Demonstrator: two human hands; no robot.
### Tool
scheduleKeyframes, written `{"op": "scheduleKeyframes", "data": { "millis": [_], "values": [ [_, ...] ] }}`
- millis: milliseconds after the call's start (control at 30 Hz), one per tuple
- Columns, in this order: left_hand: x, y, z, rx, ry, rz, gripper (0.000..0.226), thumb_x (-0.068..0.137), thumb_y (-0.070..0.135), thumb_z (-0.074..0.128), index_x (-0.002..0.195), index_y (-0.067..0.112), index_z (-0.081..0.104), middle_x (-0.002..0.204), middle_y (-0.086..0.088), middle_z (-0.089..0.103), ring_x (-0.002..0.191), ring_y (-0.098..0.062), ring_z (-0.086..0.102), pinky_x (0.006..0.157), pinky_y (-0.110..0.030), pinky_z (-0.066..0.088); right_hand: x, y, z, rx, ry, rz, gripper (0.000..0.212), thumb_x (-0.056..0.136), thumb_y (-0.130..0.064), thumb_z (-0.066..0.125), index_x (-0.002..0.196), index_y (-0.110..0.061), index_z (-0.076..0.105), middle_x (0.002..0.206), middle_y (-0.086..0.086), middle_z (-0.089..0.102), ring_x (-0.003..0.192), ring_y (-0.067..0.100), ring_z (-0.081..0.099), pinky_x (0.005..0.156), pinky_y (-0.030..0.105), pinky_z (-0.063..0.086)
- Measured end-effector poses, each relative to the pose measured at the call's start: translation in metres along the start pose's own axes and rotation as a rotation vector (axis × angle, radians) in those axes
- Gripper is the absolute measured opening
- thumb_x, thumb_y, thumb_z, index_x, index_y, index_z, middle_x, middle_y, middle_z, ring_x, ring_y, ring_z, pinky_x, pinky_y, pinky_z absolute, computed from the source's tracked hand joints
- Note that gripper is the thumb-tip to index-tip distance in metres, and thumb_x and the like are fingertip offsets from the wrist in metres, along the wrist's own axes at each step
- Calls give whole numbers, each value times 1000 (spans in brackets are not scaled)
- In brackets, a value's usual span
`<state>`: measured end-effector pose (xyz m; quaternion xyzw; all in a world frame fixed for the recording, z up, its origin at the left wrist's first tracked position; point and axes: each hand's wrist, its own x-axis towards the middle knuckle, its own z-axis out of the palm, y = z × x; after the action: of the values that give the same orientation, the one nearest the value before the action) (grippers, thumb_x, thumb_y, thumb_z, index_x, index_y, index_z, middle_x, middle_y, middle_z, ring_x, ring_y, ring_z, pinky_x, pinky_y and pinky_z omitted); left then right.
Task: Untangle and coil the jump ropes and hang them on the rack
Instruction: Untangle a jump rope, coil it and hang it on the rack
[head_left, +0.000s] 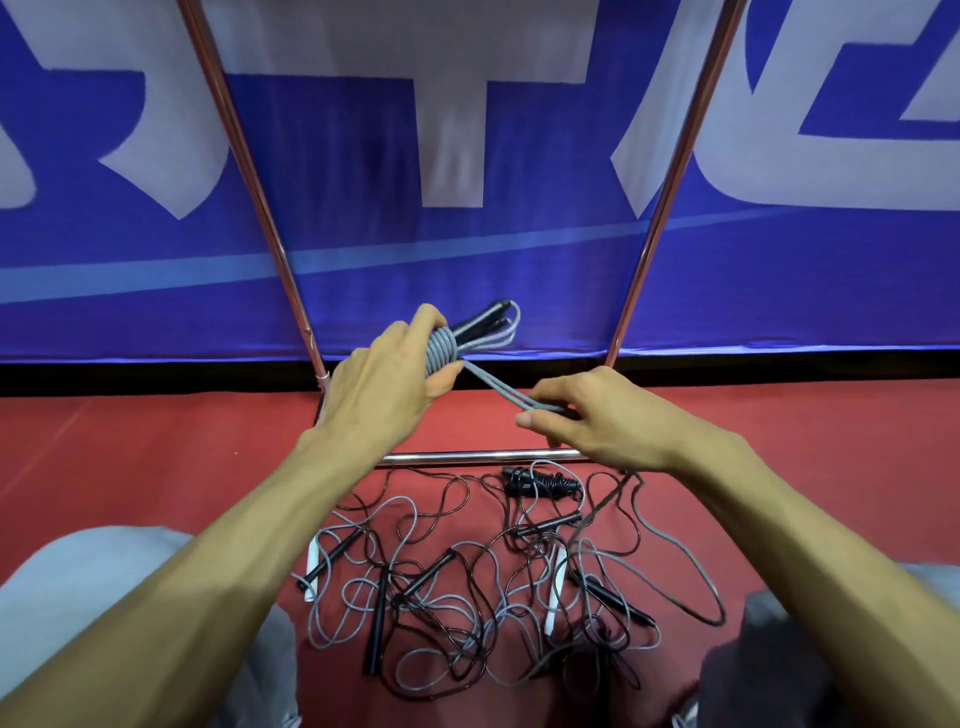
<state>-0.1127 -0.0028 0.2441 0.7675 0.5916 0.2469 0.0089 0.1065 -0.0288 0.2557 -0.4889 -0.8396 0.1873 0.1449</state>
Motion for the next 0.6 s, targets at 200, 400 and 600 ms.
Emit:
{"op": "scheduleKeyframes", "data": {
  "millis": [200, 400, 600],
  "values": [
    [0, -1, 7, 136, -87, 107, 37, 93, 48, 56, 117, 26, 38, 98, 0, 52, 82, -31, 61, 63, -33, 38, -3, -7, -8, -177, 69, -118, 39, 89, -49, 58, 81, -11, 63, 62, -1, 57, 55, 16, 47, 59, 32, 39],
    [-5, 8, 9, 170, -228, 200, 45, 74, 59, 64, 98, 33, 36, 85, 3, 57, 78, -30, 60, 61, -33, 41, -6, -14, -12, -189, 195, -180, 34, 90, -47, 58, 81, -17, 70, 58, 0, 59, 52, 19, 42, 53, 38, 41],
    [-14, 29, 18, 378, -193, 326, 56, 75, 80, 46, 99, 29, 44, 83, -2, 65, 80, -31, 63, 60, -31, 31, -8, -9, -16, -54, 193, -148, 27, 88, -41, 65, 84, -16, 74, 64, -1, 65, 60, 20, 52, 57, 29, 40]
  ]
}}
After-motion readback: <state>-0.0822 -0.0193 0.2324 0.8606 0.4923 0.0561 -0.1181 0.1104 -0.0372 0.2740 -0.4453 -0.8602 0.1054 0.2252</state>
